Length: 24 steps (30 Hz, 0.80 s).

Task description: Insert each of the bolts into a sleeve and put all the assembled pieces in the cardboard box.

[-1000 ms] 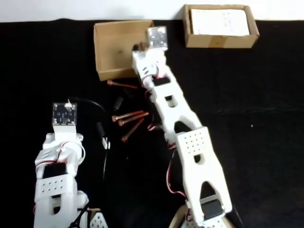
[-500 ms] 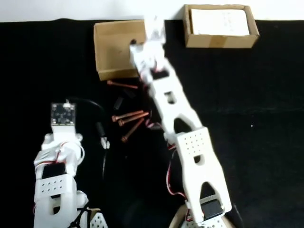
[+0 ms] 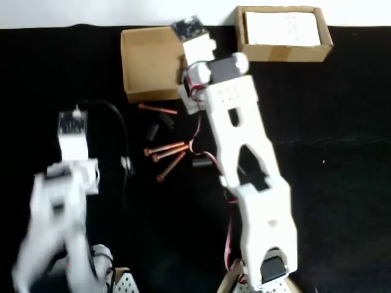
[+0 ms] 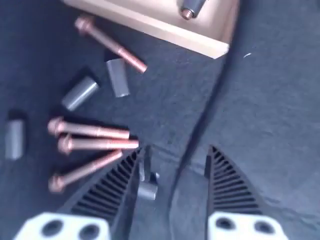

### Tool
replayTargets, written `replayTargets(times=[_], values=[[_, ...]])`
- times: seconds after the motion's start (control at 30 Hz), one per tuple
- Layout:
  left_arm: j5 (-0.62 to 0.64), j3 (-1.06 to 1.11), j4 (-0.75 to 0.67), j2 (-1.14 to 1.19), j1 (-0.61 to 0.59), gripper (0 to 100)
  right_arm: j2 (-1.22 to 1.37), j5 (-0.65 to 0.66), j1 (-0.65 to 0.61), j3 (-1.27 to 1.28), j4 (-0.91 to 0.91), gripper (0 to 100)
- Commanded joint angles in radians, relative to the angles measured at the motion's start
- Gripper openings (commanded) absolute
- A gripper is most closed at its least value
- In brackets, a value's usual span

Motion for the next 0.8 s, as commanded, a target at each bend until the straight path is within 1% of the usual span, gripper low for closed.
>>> replayTargets(times=[0.0,0.1,0.17,0.27,0.37,0.53,0.77], values=[[0.051,-0.263,0.137,0.242,-0.01,9,-0.196,0.089,0.008,0.07,0.031,16.7],[0.066,-0.414,0.259,0.383,-0.012,9,-0.332,0.175,0.008,0.252,0.033,16.7],[0.066,-0.483,0.316,0.45,-0.012,10,-0.433,0.276,0.007,0.443,0.031,16.7],[0.066,-0.544,0.358,0.507,-0.012,10,-0.55,0.457,-0.036,0.74,0.031,16.7],[0.066,-0.553,0.365,0.518,-0.012,10,-0.591,0.549,-0.082,0.946,0.015,16.7],[0.066,-0.552,0.365,0.518,-0.012,9,-0.573,0.637,-0.093,1.055,-0.119,16.7],[0.066,-0.55,0.365,0.518,-0.012,9,-0.424,0.795,-0.087,1.061,-0.219,16.6]])
